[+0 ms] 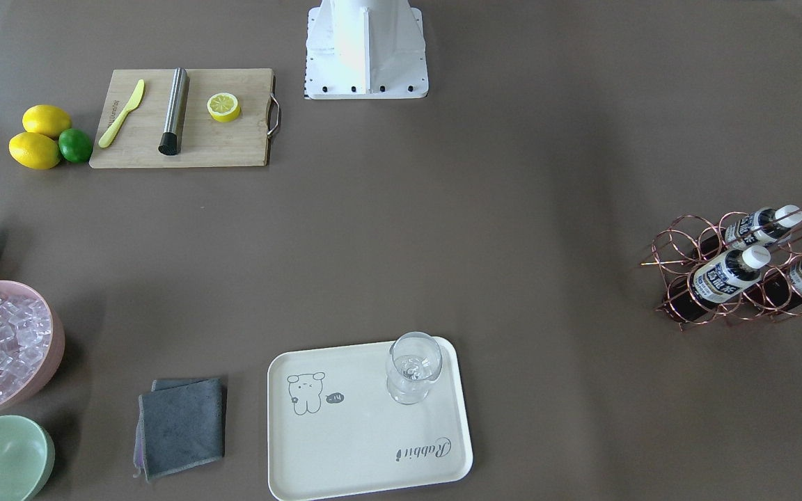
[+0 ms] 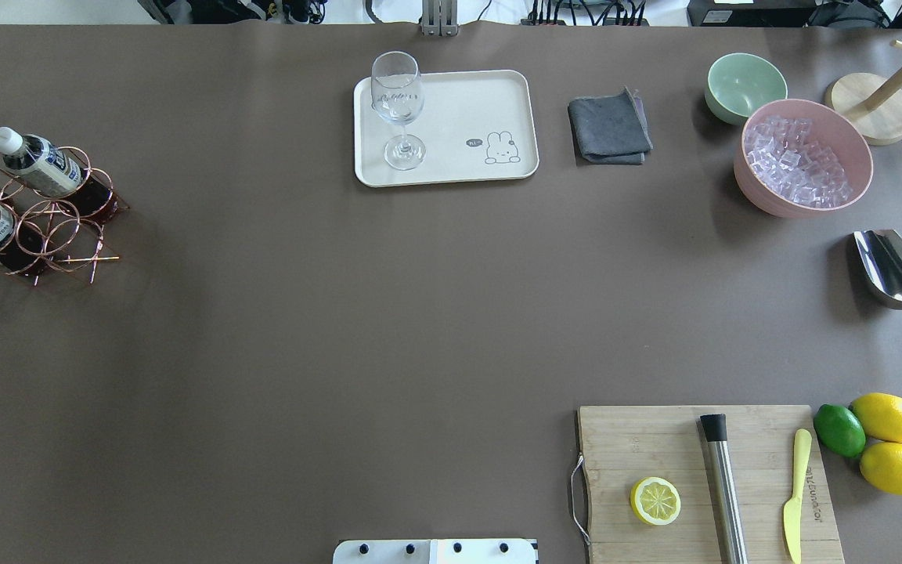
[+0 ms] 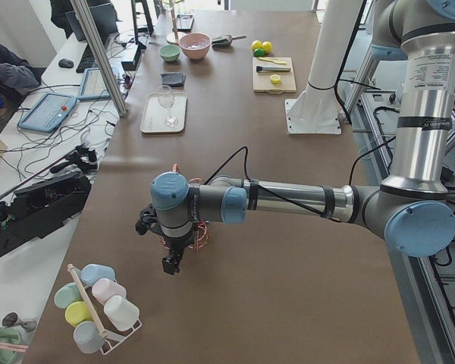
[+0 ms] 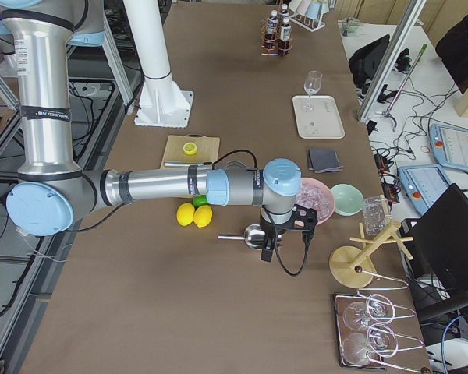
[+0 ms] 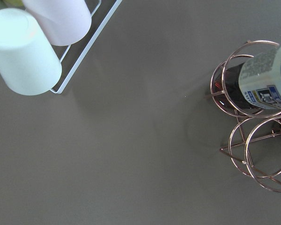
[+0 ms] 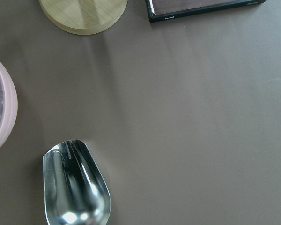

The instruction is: Take tea from basket to plate

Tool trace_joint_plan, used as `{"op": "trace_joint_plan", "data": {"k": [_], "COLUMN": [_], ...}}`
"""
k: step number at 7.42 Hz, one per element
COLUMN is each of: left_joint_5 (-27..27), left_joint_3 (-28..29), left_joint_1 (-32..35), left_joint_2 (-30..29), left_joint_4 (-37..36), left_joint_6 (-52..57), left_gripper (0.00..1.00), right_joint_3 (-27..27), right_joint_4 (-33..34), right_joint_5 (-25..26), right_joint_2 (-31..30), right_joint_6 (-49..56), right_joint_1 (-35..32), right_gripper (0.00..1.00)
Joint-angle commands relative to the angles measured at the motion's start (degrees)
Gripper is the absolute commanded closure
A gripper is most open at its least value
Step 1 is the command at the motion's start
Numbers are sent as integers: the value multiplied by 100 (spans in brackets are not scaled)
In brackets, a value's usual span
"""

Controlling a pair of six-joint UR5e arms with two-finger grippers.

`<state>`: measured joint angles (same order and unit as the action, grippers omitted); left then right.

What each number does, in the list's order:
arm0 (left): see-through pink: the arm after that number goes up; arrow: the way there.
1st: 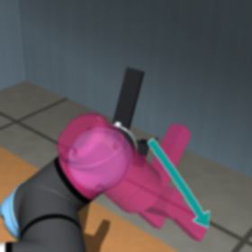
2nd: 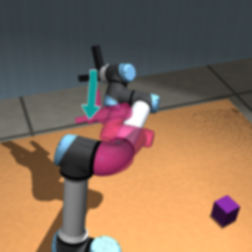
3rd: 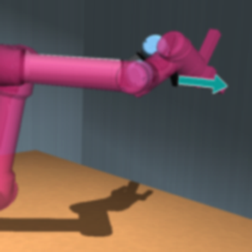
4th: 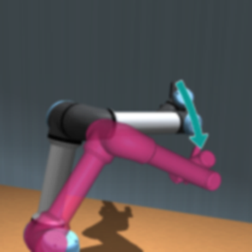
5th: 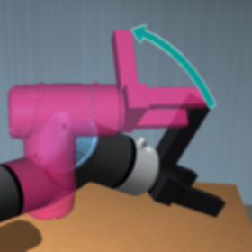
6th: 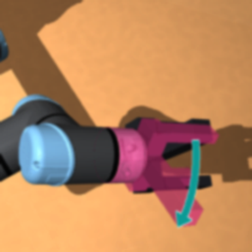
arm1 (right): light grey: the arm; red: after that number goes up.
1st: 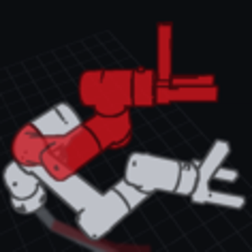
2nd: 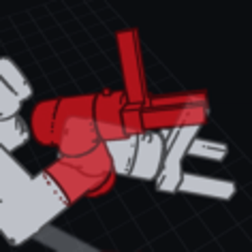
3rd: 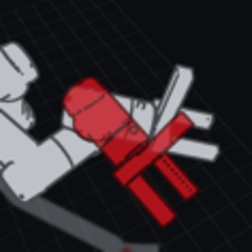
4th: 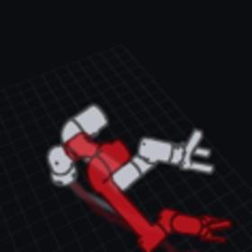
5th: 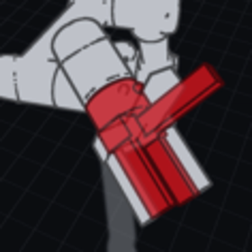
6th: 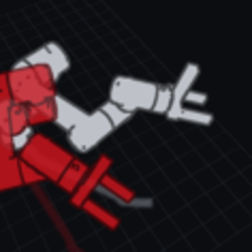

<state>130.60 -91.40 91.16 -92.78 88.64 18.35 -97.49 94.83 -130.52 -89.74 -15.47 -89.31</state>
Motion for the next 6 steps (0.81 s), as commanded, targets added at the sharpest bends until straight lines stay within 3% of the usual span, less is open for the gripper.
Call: {"op": "trace_joint_plan", "data": {"k": [1,6], "left_joint_5": [0,9], "left_joint_3": [-412,-660], "left_joint_1": [-63,-125], "left_joint_2": [-12,-292], "left_joint_4": [31,-30], "left_joint_6": [1184,4329], "left_gripper": [2,2], "right_joint_3": [2,-7], "right_joint_4": [9,0], "right_joint_5": [0,0], "right_joint_2": [0,0], "right_joint_6": [0,0], "right_joint_1": [1,1], "right_gripper": [0,0]}}
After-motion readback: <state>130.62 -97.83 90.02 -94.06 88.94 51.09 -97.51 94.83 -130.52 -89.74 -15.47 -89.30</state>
